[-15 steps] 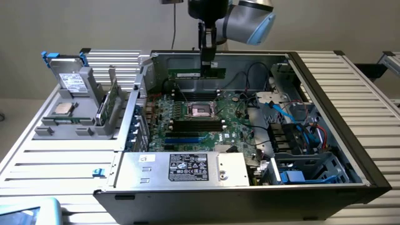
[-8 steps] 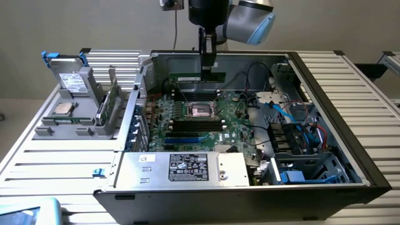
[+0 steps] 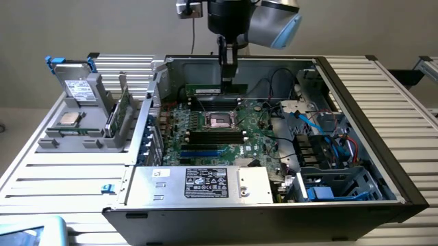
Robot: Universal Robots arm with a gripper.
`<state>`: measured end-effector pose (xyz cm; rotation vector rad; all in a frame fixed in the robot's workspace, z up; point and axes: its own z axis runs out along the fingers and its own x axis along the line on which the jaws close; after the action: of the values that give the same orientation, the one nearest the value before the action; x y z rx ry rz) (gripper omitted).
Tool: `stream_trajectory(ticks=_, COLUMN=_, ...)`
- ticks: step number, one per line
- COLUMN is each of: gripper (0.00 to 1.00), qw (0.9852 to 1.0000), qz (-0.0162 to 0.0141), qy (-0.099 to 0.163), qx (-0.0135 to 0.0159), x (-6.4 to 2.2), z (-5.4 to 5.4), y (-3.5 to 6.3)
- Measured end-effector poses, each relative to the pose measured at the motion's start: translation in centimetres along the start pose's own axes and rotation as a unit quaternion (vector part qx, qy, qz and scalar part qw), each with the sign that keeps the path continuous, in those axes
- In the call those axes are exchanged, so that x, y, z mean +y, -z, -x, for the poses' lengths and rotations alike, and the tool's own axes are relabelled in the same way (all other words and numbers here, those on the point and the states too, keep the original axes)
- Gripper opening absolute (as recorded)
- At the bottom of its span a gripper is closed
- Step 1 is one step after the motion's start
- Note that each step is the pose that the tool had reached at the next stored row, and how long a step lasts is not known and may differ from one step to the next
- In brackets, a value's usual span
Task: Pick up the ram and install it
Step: 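Insert the ram into the slot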
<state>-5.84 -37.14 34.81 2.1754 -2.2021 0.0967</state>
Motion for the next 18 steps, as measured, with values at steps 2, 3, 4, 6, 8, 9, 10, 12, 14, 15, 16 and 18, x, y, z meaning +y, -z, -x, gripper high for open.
stream_trajectory(ticks=2, gripper=0.13, qw=1.0, qz=0.0, qy=0.0, qx=0.0012, x=-0.01, z=-0.2, y=-0.14)
stream_trajectory(ticks=3, gripper=0.13, qw=1.0, qz=-0.0001, qy=0.0, qx=0.0016, x=-0.02, z=-0.3, y=-0.22)
stream_trajectory(ticks=4, gripper=0.13, qw=1.0, qz=-0.0001, qy=0.0, qx=0.002, x=-0.02, z=-0.5, y=-0.29)
stream_trajectory(ticks=6, gripper=0.13, qw=1.0, qz=-0.0001, qy=0.0, qx=0.0023, x=-0.03, z=-0.7, y=-0.55)
stream_trajectory(ticks=8, gripper=0.13, qw=1.0, qz=-0.0001, qy=0.0, qx=0.0024, x=-0.03, z=-0.8, y=-0.91)
stream_trajectory(ticks=9, gripper=0.13, qw=1.0, qz=-0.0001, qy=0.0, qx=0.0024, x=-0.03, z=-0.9, y=-1.09)
stream_trajectory(ticks=10, gripper=0.13, qw=1.0, qz=-0.0001, qy=0.0, qx=0.0025, x=-0.04, z=-0.9, y=-1.27)
stream_trajectory(ticks=12, gripper=0.13, qw=1.0, qz=0.0, qy=0.0, qx=0.0025, x=-0.04, z=-1.0, y=-1.63)
stream_trajectory(ticks=14, gripper=0.13, qw=1.0, qz=0.0, qy=-0.001, qx=0.0025, x=-0.05, z=-1.0, y=-2.01)
stream_trajectory(ticks=15, gripper=0.13, qw=1.0, qz=0.0, qy=-0.001, qx=0.0024, x=-0.06, z=-1.0, y=-2.19)
stream_trajectory(ticks=16, gripper=0.13, qw=1.0, qz=0.0, qy=-0.001, qx=0.0026, x=-0.07, z=-1.0, y=-2.37)
stream_trajectory(ticks=18, gripper=0.13, qw=1.0, qz=0.0, qy=-0.001, qx=0.0033, x=-0.09, z=-1.0, y=-2.7)
